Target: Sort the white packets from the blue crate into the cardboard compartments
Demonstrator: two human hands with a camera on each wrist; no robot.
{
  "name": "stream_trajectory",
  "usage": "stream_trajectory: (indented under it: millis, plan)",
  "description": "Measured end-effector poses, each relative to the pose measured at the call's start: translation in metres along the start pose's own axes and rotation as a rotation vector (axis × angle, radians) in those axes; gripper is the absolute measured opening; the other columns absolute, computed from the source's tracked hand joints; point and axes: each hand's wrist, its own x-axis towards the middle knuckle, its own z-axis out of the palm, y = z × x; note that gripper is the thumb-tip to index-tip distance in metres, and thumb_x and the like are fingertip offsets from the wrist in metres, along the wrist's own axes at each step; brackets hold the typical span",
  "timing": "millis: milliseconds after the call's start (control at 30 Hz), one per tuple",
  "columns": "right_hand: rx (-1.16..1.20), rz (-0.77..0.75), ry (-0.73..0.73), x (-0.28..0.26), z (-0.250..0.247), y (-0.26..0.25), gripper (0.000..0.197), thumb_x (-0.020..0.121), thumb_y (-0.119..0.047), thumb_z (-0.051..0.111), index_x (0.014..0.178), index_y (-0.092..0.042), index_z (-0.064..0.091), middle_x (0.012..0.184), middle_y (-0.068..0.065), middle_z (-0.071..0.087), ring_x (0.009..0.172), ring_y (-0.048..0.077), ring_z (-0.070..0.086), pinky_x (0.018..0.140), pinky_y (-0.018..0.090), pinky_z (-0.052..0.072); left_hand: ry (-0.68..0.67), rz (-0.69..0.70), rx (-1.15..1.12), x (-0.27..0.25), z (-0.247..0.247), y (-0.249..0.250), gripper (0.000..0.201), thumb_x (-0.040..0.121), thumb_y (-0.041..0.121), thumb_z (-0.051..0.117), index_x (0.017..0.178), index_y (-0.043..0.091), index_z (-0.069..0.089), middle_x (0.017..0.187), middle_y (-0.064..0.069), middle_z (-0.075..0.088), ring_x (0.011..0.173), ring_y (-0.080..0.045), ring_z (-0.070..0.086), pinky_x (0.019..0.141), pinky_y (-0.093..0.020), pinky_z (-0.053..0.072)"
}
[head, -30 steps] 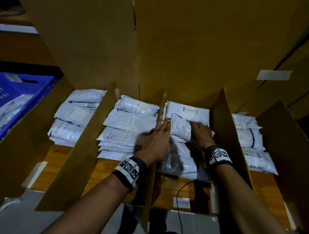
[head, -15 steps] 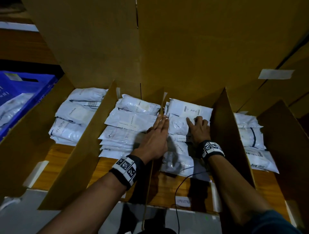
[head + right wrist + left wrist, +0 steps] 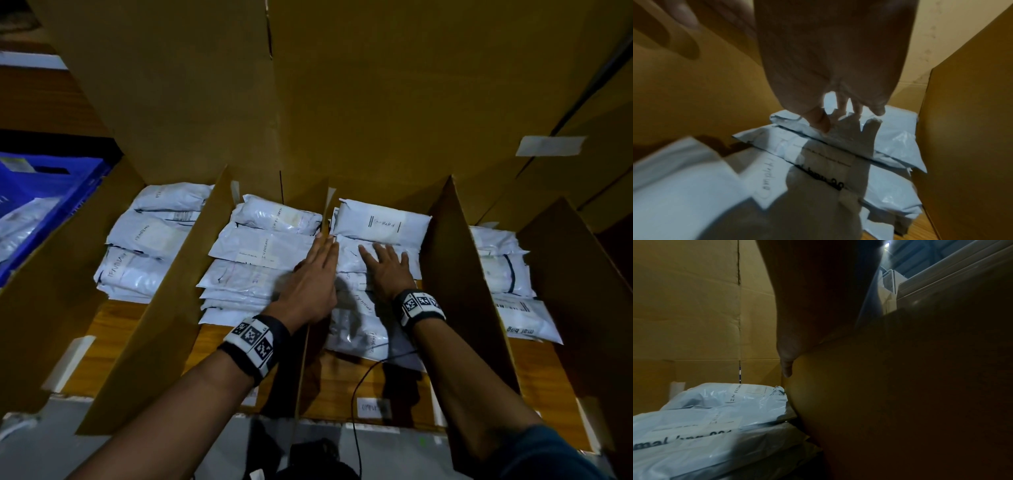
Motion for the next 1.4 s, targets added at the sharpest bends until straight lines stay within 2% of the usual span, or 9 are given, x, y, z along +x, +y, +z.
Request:
stream_trajectory:
  millis: [267, 467, 800, 933, 1033, 1133, 1200, 1300, 1400]
  plan:
    - [0.145, 0.000, 0.206, -0.011, -0.010, 0.005, 0.102, 0.082, -0.024, 0.083, 0.165, -0.021, 0.023, 0.171, 0.015, 0.019, 0.157, 0.040, 0.018, 0.125, 0.062, 0.022, 0.008, 0.004, -0.032, -0.002, -0.006, 0.006, 0.093, 0.094, 0.010, 0.058, 0.169, 0.009, 0.003, 0.178, -0.006, -0.005, 0.162, -0.021, -0.017, 0.133, -0.043, 0.012]
    - [0.145, 0.063, 0.089, 0.027, -0.034, 0.012, 0.092, 0.099, -0.037, 0.058, 0.169, -0.026, 0.001, 0.177, 0.007, -0.006, 0.161, 0.041, 0.000, 0.124, 0.069, 0.013, -0.004, -0.006, -0.032, -0.002, -0.006, 0.005, 0.091, 0.096, 0.011, 0.055, 0.169, 0.011, 0.001, 0.177, -0.002, -0.013, 0.161, -0.019, -0.021, 0.132, -0.043, 0.017]
    - [0.126, 0.040, -0.101, 0.064, -0.033, 0.005, 0.098, 0.095, -0.043, 0.056, 0.168, -0.027, -0.007, 0.176, 0.005, -0.019, 0.160, 0.044, -0.013, 0.123, 0.072, 0.007, -0.006, -0.026, 0.015, 0.001, -0.003, 0.009, 0.087, 0.098, 0.016, 0.052, 0.169, 0.012, 0.002, 0.177, 0.000, -0.016, 0.160, -0.018, -0.025, 0.128, -0.045, 0.020]
    - [0.224, 0.002, 0.181, 0.036, -0.039, 0.009, 0.087, 0.090, -0.024, 0.069, 0.165, -0.014, 0.026, 0.172, 0.019, 0.019, 0.155, 0.048, 0.021, 0.121, 0.063, 0.024, 0.011, -0.018, -0.015, 0.000, -0.002, 0.006, 0.086, 0.099, 0.017, 0.052, 0.169, 0.011, 0.003, 0.177, 0.001, -0.015, 0.161, -0.017, -0.022, 0.129, -0.041, 0.018]
    - [0.348, -0.031, 0.491, -0.016, -0.029, -0.001, 0.048, 0.089, -0.013, 0.067, 0.136, -0.011, 0.057, 0.135, 0.019, 0.054, 0.119, 0.043, 0.054, 0.094, 0.051, 0.051, 0.024, -0.013, -0.038, -0.001, -0.004, 0.006, 0.083, 0.100, 0.016, 0.050, 0.169, 0.011, 0.004, 0.177, 0.001, -0.013, 0.161, -0.016, -0.019, 0.129, -0.038, 0.016]
    - [0.318, -0.055, 0.460, -0.074, -0.009, -0.017, 0.029, 0.090, -0.023, 0.067, 0.118, -0.019, 0.060, 0.114, 0.009, 0.057, 0.100, 0.034, 0.056, 0.074, 0.042, 0.049, 0.029, 0.012, -0.072, -0.001, -0.003, 0.005, 0.081, 0.098, 0.009, 0.048, 0.169, 0.008, 0.008, 0.178, -0.003, -0.009, 0.162, -0.016, -0.018, 0.129, -0.033, 0.006]
    - [0.309, -0.094, 0.367, -0.103, 0.009, -0.022, 0.038, 0.088, -0.035, 0.070, 0.122, -0.021, 0.061, 0.116, 0.008, 0.058, 0.103, 0.034, 0.058, 0.076, 0.041, 0.049, 0.044, 0.031, -0.094, 0.000, 0.000, 0.002, 0.082, 0.095, 0.005, 0.049, 0.168, 0.006, 0.011, 0.178, -0.008, -0.002, 0.162, -0.019, -0.017, 0.133, -0.037, 0.004]
    - [0.185, -0.132, 0.099, -0.130, 0.043, -0.023, 0.081, 0.077, -0.054, 0.077, 0.147, -0.025, 0.048, 0.145, 0.008, 0.050, 0.127, 0.035, 0.050, 0.095, 0.046, 0.048, 0.051, 0.042, -0.100, 0.002, 0.002, 0.001, 0.086, 0.091, 0.003, 0.054, 0.167, 0.004, 0.013, 0.177, -0.010, 0.003, 0.163, -0.022, -0.014, 0.132, -0.035, 0.004]
    - [0.023, -0.112, -0.069, -0.141, 0.068, -0.022, 0.108, 0.068, -0.047, 0.089, 0.159, -0.025, 0.034, 0.160, 0.011, 0.039, 0.139, 0.039, 0.042, 0.108, 0.052, 0.042, 0.053, 0.052, -0.101, 0.001, 0.001, 0.004, 0.087, 0.091, 0.003, 0.055, 0.167, 0.004, 0.013, 0.177, -0.010, 0.003, 0.163, -0.023, -0.014, 0.131, -0.034, 0.005]
